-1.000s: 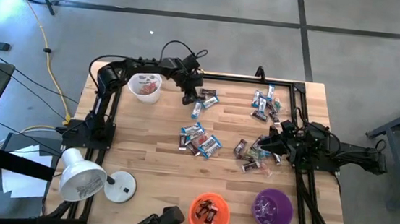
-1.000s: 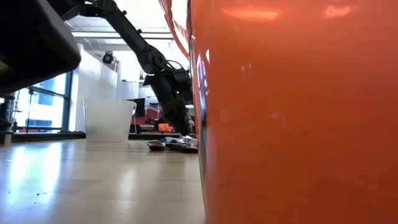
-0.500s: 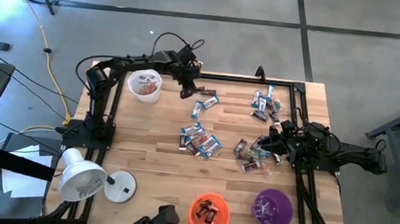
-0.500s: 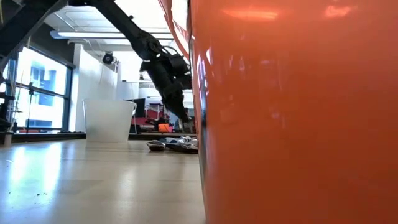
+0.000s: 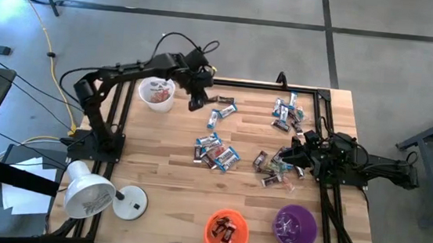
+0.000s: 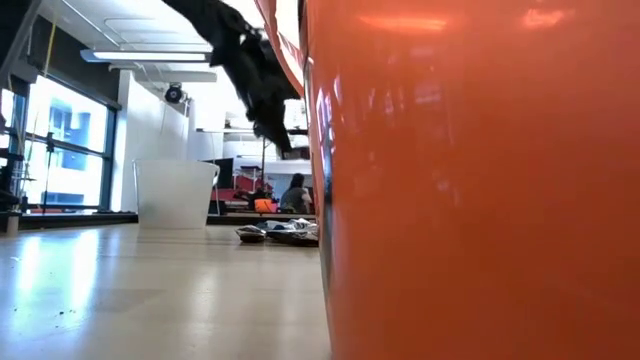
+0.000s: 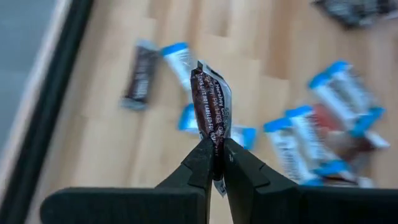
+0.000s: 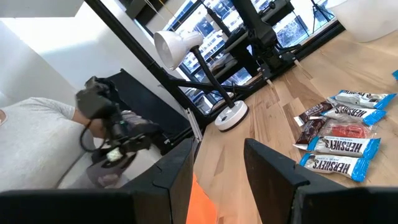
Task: Organize candy in baskets
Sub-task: Put the brown chocolate into the orange bucket
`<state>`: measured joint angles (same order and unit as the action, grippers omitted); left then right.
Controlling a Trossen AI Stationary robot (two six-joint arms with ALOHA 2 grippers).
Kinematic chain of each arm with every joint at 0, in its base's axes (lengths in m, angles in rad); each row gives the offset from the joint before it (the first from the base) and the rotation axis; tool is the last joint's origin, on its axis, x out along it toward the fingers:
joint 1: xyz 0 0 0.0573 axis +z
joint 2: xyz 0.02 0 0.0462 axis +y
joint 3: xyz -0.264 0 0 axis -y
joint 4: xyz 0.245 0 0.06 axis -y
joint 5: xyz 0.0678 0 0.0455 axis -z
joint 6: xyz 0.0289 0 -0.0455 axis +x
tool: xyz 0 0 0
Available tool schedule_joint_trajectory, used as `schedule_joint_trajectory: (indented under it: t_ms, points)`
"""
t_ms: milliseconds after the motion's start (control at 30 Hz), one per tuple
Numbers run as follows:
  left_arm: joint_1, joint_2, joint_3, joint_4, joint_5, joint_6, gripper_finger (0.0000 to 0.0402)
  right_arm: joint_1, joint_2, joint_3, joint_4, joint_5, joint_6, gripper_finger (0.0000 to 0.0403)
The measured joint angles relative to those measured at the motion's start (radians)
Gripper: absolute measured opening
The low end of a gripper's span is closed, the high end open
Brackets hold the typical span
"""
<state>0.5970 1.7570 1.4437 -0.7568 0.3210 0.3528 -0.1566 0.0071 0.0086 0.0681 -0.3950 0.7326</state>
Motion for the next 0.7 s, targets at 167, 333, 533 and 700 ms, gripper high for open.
schedule_joint_trajectory:
  t_ms: [167, 333, 533, 700]
  points:
    - [-0.136, -0.034, 0.000, 0.005, -0.001, -0.109, 0.0019, 0.000, 0.000, 0.000, 0.000, 0.000, 0.000, 0.0138]
    - [-0.296, -0.034, 0.000, 0.016, -0.025, -0.259, 0.0019, 0.000, 0.000, 0.000, 0.000, 0.000, 0.000, 0.0138]
    - [-0.501, -0.034, 0.000, 0.071, -0.124, -0.438, 0.0019, 0.000, 0.000, 0.000, 0.000, 0.000, 0.000, 0.0138]
    - [-0.651, -0.034, 0.000, 0.221, -0.159, -0.597, 0.0019, 0.000, 0.000, 0.000, 0.000, 0.000, 0.000, 0.0138]
